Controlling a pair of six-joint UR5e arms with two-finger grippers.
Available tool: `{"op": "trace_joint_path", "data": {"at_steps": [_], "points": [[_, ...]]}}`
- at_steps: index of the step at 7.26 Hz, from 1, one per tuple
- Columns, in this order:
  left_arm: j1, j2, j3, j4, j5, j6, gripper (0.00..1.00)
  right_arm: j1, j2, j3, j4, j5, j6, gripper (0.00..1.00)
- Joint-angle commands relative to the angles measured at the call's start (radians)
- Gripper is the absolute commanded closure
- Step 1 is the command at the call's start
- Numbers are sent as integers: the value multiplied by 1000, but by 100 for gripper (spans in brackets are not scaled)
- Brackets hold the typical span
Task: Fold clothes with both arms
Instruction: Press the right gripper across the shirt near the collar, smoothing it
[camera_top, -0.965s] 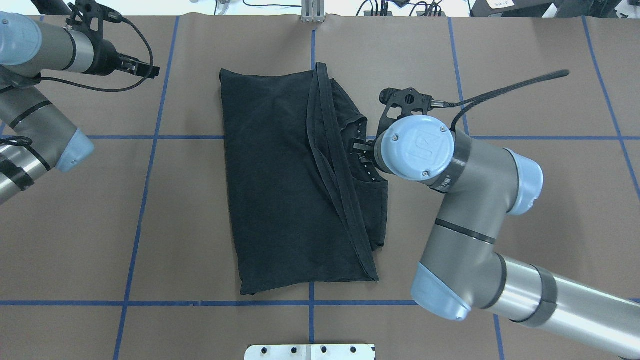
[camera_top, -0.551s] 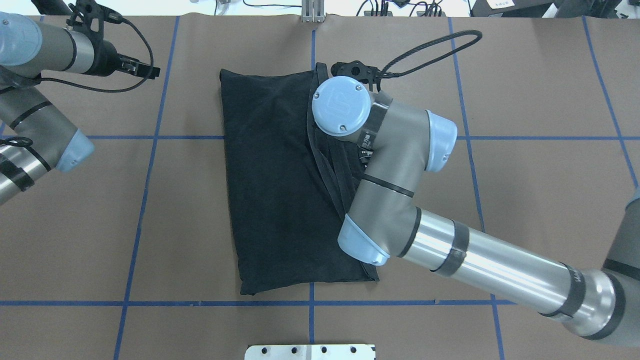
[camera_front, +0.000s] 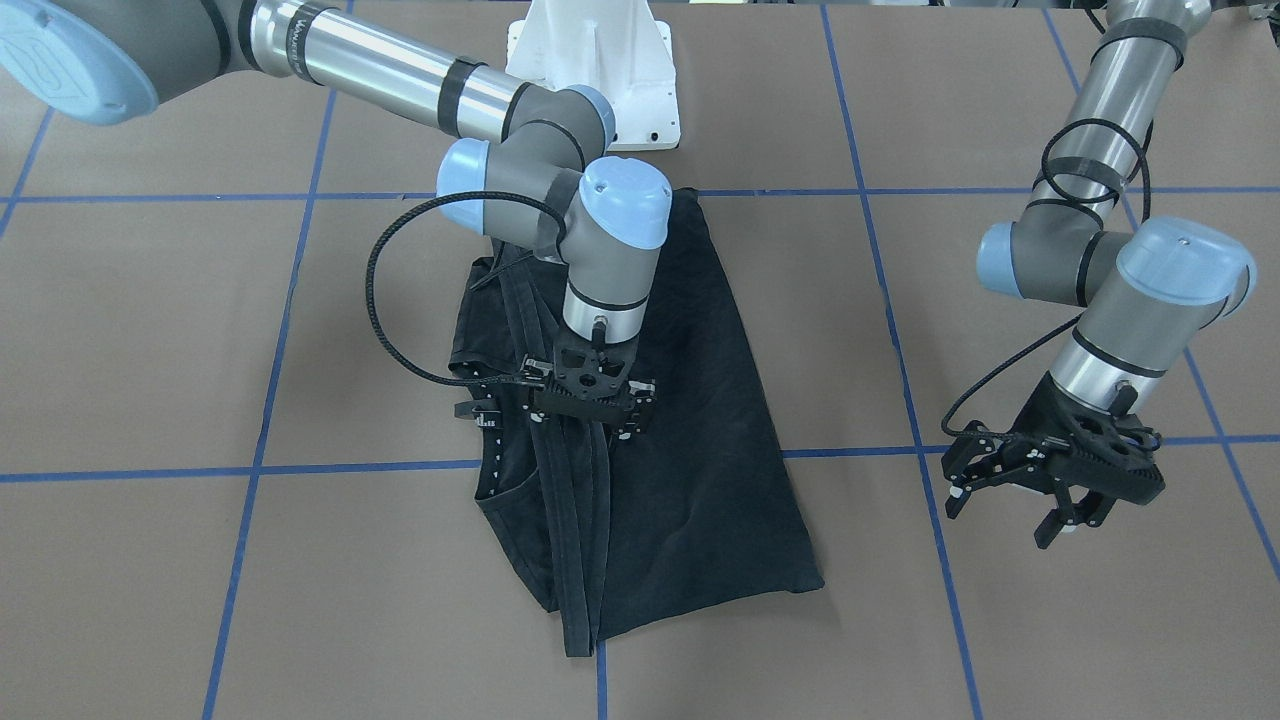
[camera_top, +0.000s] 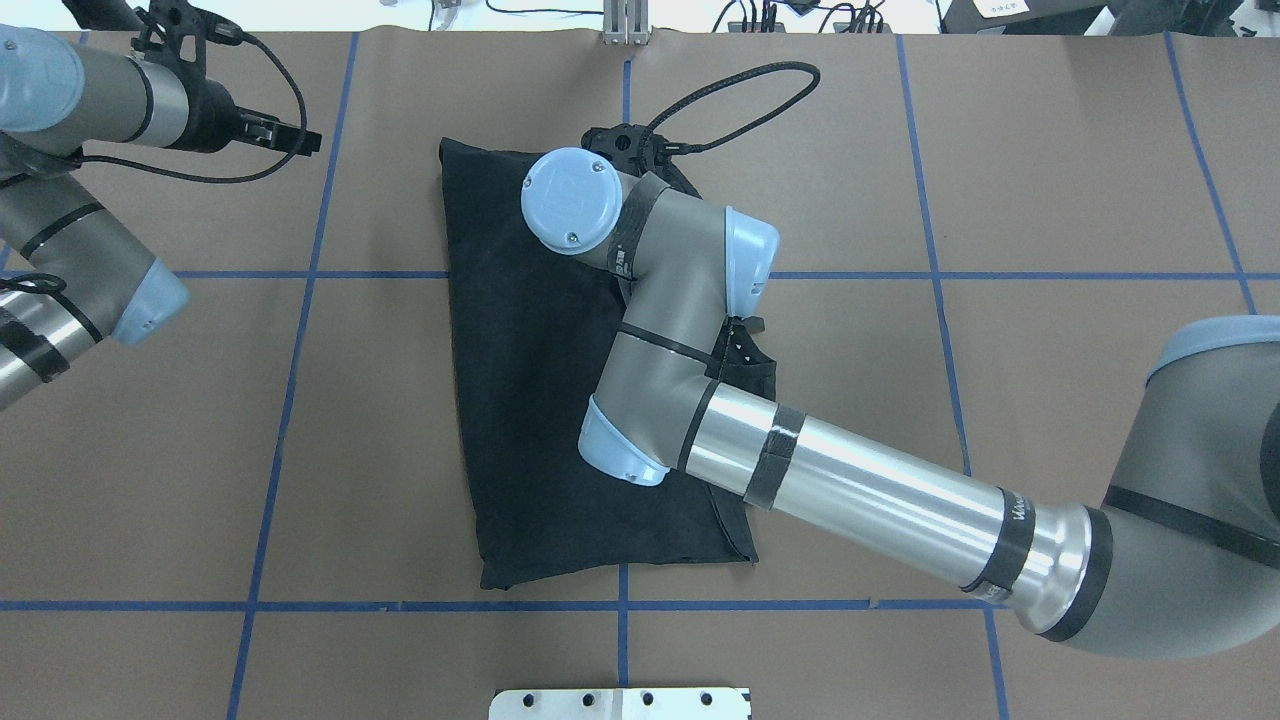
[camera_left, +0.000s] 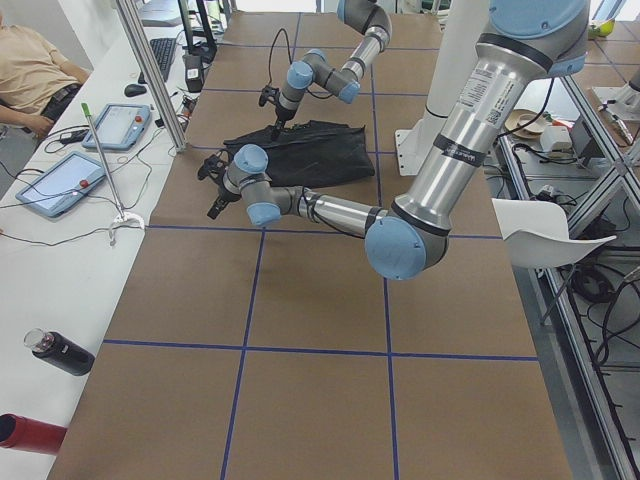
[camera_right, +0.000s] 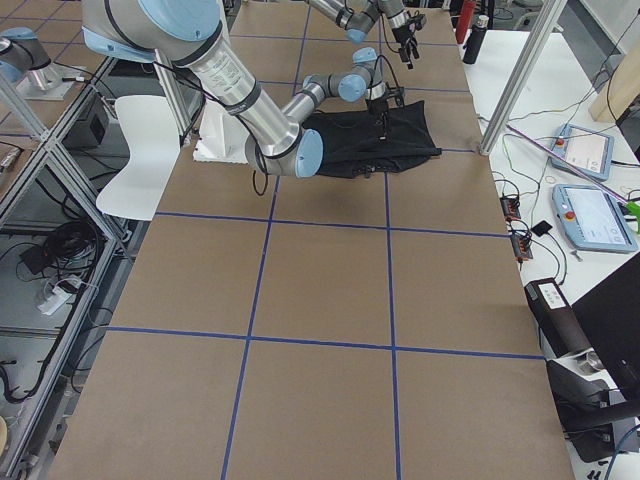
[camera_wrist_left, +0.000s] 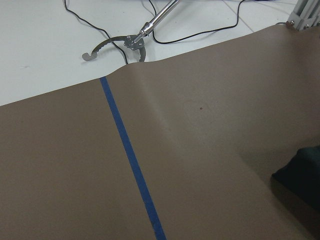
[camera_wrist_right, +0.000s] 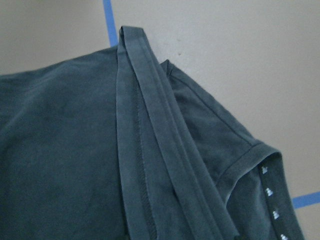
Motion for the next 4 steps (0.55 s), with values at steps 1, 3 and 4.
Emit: {"op": "trace_joint_path", "data": {"at_steps": [1,3,4], "points": [[0,0,1,-3,0,-5,0,-48,6,-15,5,-3,-3,45],[0,0,1,-5,0,-5,0,-57,4,-16,2,-3,-15,69],[0,0,2,-3,0,-5,0,-53,3,-15,-2,-3,-74,97]]}}
